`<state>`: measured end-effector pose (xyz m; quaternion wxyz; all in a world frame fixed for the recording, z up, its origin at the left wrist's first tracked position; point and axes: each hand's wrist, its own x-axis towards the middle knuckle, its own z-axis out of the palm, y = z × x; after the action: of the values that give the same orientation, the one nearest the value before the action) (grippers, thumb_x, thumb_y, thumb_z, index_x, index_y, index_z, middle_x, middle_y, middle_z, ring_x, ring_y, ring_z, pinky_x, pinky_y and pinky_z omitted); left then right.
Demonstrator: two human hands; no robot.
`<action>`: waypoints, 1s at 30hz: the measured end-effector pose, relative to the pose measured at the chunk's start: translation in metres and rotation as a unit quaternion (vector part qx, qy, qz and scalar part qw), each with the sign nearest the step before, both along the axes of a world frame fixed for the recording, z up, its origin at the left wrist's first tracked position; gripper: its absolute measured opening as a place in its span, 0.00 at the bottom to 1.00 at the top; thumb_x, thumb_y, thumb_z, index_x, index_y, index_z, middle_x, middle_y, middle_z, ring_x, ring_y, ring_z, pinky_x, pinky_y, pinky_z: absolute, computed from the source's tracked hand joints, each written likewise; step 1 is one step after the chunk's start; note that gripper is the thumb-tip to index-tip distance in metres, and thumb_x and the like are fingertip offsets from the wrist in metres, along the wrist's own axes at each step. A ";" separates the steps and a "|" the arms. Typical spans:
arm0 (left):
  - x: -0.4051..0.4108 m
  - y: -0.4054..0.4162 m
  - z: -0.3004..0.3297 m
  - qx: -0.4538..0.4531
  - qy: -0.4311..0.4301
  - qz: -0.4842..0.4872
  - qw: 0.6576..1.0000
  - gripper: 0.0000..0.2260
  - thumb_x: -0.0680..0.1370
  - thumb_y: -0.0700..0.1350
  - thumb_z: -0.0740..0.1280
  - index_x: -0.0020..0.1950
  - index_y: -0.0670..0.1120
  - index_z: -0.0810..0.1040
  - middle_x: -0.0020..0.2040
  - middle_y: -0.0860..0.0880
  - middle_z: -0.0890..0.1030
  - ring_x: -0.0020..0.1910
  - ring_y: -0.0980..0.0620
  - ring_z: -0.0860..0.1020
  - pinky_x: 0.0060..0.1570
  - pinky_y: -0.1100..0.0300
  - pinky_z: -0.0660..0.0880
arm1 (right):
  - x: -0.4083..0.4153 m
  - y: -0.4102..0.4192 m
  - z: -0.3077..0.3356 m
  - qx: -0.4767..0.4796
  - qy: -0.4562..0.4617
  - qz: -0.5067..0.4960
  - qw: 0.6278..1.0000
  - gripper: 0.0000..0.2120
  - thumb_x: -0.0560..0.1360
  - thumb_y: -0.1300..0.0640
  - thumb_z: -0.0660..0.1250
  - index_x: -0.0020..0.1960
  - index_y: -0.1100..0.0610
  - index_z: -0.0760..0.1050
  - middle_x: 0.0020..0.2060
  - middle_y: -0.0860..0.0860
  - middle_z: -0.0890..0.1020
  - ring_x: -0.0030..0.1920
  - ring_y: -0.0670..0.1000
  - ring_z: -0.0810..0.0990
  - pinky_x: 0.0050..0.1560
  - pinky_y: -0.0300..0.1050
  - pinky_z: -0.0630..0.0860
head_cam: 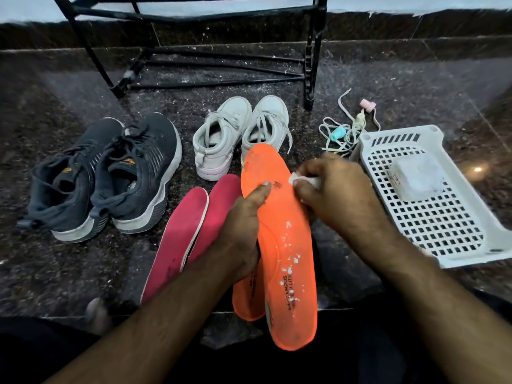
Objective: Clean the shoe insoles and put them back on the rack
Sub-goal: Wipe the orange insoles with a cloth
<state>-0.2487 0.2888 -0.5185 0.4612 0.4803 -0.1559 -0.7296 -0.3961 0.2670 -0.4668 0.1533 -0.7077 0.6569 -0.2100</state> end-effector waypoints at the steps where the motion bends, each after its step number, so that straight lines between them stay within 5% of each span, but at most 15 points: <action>1: 0.000 0.000 0.001 0.002 0.000 0.003 1.000 0.21 0.81 0.50 0.65 0.67 0.36 0.77 0.60 0.33 0.81 0.52 0.36 0.81 0.55 0.41 0.79 | 0.004 0.005 0.000 0.008 -0.004 0.027 1.000 0.09 0.72 0.50 0.72 0.51 0.49 0.84 0.47 0.49 0.83 0.48 0.51 0.82 0.52 0.44 0.77; 5: 0.001 -0.001 -0.001 0.021 -0.013 0.004 1.000 0.26 0.77 0.52 0.68 0.68 0.35 0.75 0.59 0.29 0.79 0.51 0.33 0.80 0.54 0.38 0.78 | 0.019 0.020 -0.003 0.084 -0.039 0.110 0.990 0.07 0.71 0.49 0.73 0.48 0.45 0.84 0.41 0.45 0.85 0.42 0.44 0.83 0.48 0.41 0.78; 10: -0.002 0.002 -0.002 -0.004 -0.034 -0.016 0.999 0.34 0.68 0.55 0.76 0.69 0.39 0.75 0.59 0.31 0.80 0.58 0.29 0.80 0.59 0.30 0.75 | -0.010 -0.008 -0.006 0.004 -0.039 -0.036 0.999 0.06 0.72 0.49 0.72 0.48 0.48 0.82 0.39 0.47 0.85 0.42 0.49 0.84 0.48 0.47 0.80; 13: -0.005 0.003 -0.004 -0.041 -0.052 -0.023 0.997 0.20 0.78 0.47 0.70 0.67 0.39 0.77 0.56 0.32 0.82 0.55 0.31 0.81 0.58 0.35 0.77 | -0.003 -0.003 -0.001 -0.034 -0.132 0.019 0.990 0.06 0.73 0.50 0.73 0.49 0.50 0.82 0.41 0.45 0.83 0.43 0.45 0.82 0.48 0.42 0.78; 15: -0.006 0.004 -0.008 -0.077 -0.076 -0.041 0.993 0.15 0.81 0.43 0.67 0.66 0.40 0.77 0.52 0.36 0.84 0.47 0.39 0.83 0.50 0.45 0.81 | 0.008 0.004 -0.001 -0.031 -0.107 0.108 0.988 0.06 0.74 0.53 0.73 0.50 0.50 0.83 0.41 0.44 0.80 0.43 0.43 0.79 0.45 0.35 0.71; 17: -0.006 0.005 -0.007 -0.102 -0.092 -0.064 0.988 0.14 0.81 0.42 0.66 0.65 0.40 0.78 0.49 0.38 0.85 0.43 0.43 0.83 0.47 0.50 0.81 | 0.008 0.000 -0.005 -0.034 -0.062 0.134 0.989 0.07 0.74 0.56 0.73 0.52 0.51 0.83 0.44 0.48 0.80 0.46 0.47 0.79 0.46 0.35 0.67; 21: -0.006 0.007 -0.002 -0.096 -0.096 -0.061 0.989 0.14 0.81 0.41 0.66 0.65 0.40 0.78 0.54 0.37 0.84 0.49 0.40 0.84 0.53 0.44 0.81 | -0.011 -0.019 -0.006 -0.068 -0.074 0.015 0.995 0.06 0.74 0.57 0.72 0.51 0.51 0.83 0.46 0.49 0.80 0.47 0.49 0.80 0.48 0.37 0.69; 26: -0.008 0.008 -0.002 -0.124 -0.105 -0.088 0.983 0.08 0.82 0.39 0.64 0.58 0.44 0.81 0.46 0.42 0.86 0.44 0.45 0.84 0.45 0.52 0.81 | 0.015 0.002 -0.003 -0.055 -0.055 0.184 0.980 0.08 0.74 0.55 0.69 0.52 0.51 0.82 0.44 0.48 0.77 0.45 0.46 0.76 0.45 0.37 0.67; 30: -0.009 0.010 0.001 -0.113 -0.098 -0.088 0.985 0.13 0.81 0.40 0.65 0.66 0.41 0.78 0.55 0.40 0.85 0.55 0.38 0.83 0.56 0.45 0.80 | -0.003 -0.021 -0.006 -0.083 -0.050 0.057 0.994 0.08 0.75 0.57 0.70 0.53 0.52 0.81 0.47 0.51 0.80 0.48 0.51 0.80 0.48 0.37 0.68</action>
<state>-0.2574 0.2984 -0.5175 0.4291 0.4789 -0.3232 -0.6943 -0.3990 0.2456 -0.4732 0.1383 -0.7429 0.5871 -0.2904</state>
